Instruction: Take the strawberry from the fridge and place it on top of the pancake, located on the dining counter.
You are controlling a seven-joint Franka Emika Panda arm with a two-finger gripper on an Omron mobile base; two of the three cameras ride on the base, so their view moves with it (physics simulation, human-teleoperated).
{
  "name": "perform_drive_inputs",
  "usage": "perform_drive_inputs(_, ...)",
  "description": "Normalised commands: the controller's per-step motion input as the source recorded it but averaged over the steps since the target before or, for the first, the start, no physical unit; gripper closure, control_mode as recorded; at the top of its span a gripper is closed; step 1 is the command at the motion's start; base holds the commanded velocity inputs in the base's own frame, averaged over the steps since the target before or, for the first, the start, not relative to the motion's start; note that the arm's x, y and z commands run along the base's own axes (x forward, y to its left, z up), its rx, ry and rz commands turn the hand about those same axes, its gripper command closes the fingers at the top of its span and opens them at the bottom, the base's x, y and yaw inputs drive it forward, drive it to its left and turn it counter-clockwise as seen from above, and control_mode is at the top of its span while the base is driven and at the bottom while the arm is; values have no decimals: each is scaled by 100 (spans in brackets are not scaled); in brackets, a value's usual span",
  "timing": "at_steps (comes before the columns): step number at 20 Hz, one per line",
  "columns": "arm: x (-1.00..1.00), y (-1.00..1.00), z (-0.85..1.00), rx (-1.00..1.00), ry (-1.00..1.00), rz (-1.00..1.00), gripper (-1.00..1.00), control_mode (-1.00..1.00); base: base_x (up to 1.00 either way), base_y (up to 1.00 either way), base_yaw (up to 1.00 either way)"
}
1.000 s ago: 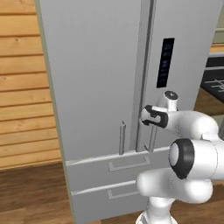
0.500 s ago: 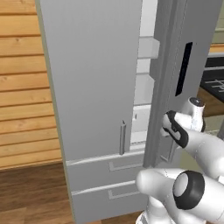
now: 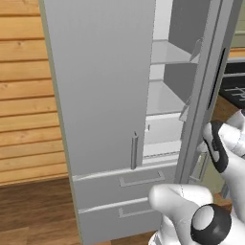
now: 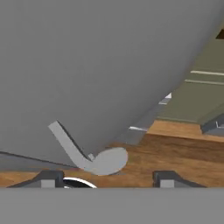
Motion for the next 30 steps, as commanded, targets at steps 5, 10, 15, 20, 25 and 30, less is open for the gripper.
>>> perform_drive_inputs(5,-82,12,100,0,-8,0,-100,-100,0,0,0)
perform_drive_inputs(10,-76,47,99,-11,-2,0,-100,-100,0,0,0)
perform_drive_inputs(15,-47,99,74,-46,0,0,-100,-100,0,0,0)
perform_drive_inputs(20,-7,100,64,-65,5,-3,-100,-100,0,0,0)
perform_drive_inputs(25,26,99,47,-66,30,-1,-100,-100,0,0,0)
perform_drive_inputs(30,82,29,0,-65,44,4,-100,-100,0,0,0)
